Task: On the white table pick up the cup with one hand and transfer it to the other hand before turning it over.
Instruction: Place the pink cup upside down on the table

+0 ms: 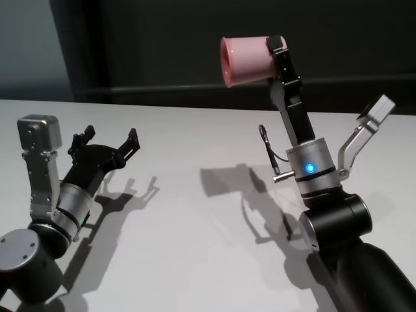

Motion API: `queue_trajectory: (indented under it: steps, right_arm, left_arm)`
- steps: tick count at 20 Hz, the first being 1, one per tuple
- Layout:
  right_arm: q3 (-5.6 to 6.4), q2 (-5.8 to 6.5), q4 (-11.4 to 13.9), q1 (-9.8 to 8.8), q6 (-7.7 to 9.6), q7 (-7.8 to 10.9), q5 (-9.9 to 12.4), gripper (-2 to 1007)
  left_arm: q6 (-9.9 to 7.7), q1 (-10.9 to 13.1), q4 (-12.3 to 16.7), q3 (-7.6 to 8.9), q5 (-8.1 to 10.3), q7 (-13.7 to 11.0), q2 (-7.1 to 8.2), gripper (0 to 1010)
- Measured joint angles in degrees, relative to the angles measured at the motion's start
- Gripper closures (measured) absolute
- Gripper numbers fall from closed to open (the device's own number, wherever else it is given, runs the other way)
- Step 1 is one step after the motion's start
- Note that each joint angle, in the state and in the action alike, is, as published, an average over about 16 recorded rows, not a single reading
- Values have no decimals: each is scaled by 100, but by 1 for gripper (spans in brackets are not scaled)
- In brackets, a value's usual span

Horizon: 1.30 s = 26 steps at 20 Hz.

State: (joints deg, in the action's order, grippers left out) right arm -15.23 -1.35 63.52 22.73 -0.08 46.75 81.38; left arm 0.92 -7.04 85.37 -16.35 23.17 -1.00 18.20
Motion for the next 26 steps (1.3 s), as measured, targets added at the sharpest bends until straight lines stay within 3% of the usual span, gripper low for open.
queue_trajectory:
  steps: [11,26]
  right_arm:
    - [0,0,0,0,0,0,0,249]
    - [0,0,0,0,0,0,0,249]
  left_arm:
    - [-170,143,110,-14,-336,-37,55,9]
    - [-119,204,83,30,-377,-101,6,9]
